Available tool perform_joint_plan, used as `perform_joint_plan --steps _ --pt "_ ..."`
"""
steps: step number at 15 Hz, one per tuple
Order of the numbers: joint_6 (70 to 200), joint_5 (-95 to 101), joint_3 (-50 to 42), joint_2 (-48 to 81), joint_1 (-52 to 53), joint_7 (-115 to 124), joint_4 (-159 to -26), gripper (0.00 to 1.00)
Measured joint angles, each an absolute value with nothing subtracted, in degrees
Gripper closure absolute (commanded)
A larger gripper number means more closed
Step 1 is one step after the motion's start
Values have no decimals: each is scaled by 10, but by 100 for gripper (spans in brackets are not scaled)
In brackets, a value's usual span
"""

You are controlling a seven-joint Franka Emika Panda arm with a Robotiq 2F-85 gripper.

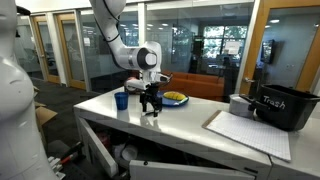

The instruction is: Put the marker in the cup

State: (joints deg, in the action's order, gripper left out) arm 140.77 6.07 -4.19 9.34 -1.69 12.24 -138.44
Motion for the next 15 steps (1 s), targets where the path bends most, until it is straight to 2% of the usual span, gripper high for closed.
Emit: perform_joint_plan --steps 9,10,11,15 --pt "1416 60 -36 86 -2 124 -1385 98" --pt "1417 60 -36 86 -2 124 -1385 100" --pt "1418 60 -36 86 -2 124 -1385 95" --pt "1419 61 -36 79 0 124 -1389 95"
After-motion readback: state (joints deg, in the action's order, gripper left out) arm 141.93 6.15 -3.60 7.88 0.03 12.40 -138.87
